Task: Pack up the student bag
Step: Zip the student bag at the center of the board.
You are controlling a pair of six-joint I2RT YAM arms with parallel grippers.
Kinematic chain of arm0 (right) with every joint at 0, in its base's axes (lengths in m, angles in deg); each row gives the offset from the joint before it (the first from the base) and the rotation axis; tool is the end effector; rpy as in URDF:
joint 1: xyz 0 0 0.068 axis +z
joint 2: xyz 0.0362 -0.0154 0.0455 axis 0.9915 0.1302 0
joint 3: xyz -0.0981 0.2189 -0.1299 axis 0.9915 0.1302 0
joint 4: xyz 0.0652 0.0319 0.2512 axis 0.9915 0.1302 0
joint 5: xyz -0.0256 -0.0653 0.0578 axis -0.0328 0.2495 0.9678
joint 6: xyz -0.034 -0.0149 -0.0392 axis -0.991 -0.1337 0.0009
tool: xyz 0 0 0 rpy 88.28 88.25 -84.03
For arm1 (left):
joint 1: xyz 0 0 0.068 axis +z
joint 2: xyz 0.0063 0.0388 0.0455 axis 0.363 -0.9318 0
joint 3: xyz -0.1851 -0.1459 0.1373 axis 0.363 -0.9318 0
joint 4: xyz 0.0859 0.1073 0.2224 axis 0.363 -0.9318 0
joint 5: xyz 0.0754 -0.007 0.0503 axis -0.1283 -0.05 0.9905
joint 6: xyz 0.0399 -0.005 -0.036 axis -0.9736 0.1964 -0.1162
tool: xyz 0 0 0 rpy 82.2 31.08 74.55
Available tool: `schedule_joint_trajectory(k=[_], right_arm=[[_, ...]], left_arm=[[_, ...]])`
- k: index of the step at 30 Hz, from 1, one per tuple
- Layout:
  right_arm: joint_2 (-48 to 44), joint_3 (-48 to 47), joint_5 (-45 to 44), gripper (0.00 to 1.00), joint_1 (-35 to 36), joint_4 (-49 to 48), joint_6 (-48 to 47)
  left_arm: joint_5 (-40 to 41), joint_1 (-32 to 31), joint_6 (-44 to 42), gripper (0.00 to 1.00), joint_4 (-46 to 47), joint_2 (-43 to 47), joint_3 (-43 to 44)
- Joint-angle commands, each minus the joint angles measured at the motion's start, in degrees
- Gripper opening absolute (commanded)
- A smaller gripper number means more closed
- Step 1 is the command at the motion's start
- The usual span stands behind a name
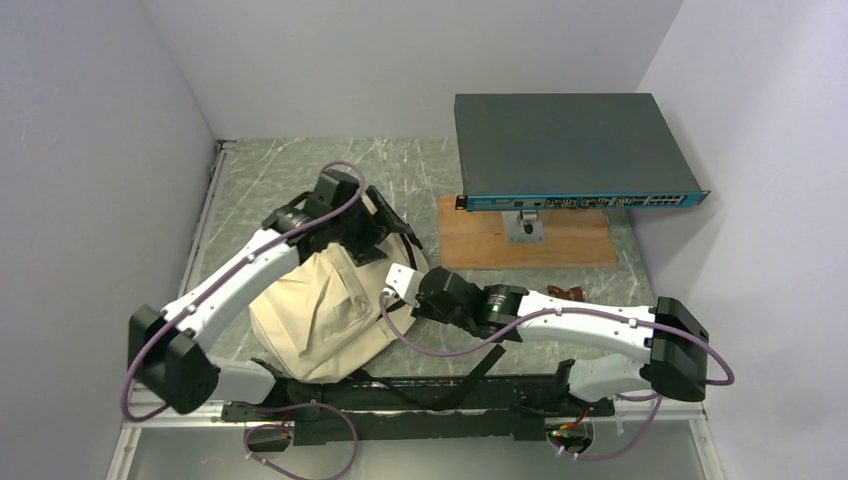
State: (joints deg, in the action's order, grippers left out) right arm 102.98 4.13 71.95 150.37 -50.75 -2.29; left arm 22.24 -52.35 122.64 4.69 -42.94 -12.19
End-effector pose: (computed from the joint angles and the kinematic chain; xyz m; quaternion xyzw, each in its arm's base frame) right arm 0.1127 0.2482 0.2429 -0.5499 0.7175 0.0524 0.4244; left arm 0.2360 -0.1495 0.3234 -0.2566 0.8757 -0.3582 0.1976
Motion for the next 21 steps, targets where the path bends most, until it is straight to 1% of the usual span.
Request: schedule_joint_trajectory(k=[1,3,6,8,11,13,15,16,17,18,20,21], right_arm=[[-2.8,-5.5,0.0,0.0,0.2,10.6,-3.6],[-3.3,-6.3,-0.1,0.0,0.3,12.7,-4.3],[-3.0,-7.0,-3.2,0.0,0.3,13.6,-5.6],[-2.3,-7.9,-5.2,0.0,0.3,14.2,-6.4],[-0.9,-10.6,-6.3,0.0,0.5,16.5,-6.7],[-0.3,-12.3,-7.2,0.0,1.3,18.3,-5.8],[0.1,-13.0,-9.2,0.0,2.9,19.5,-4.1],[0.5,-13.2,-10.6,0.0,4.0,20.0,-2.9],[0.9,-13.2,-12.5,0.0,5.5,19.9,-0.7],[1.5,-13.2,-14.3,0.0,7.1,19.3,2.4],[3.7,-14.0,-12.8,0.0,12.1,20.1,9.8],[5.3,-13.8,-11.4,0.0,15.7,18.9,12.7]], left_arm=[[0.7,-3.7,2.8,0.85,-0.6,-6.0,4.5],[1.3,-5.4,2.7,0.84,0.4,-8.0,5.5],[2.2,-6.8,2.8,0.82,-0.5,-11.3,7.6],[4.5,-7.7,2.9,0.78,-1.9,-12.9,8.8],[7.2,-7.7,2.5,0.63,-3.1,-14.5,9.8],[9.8,-7.6,0.5,0.48,-1.4,-14.8,10.3],[10.0,-6.9,-2.3,0.35,1.0,-14.9,10.8],[10.0,-6.4,-3.9,0.23,2.4,-15.0,11.0],[10.0,-5.6,-4.5,0.03,2.9,-15.1,11.2],[9.7,-4.7,-5.1,0.0,3.8,-15.3,11.7],[7.3,-3.3,-6.8,0.0,7.2,-15.3,11.4],[7.3,-2.9,-7.1,0.0,7.8,-15.1,11.6]])
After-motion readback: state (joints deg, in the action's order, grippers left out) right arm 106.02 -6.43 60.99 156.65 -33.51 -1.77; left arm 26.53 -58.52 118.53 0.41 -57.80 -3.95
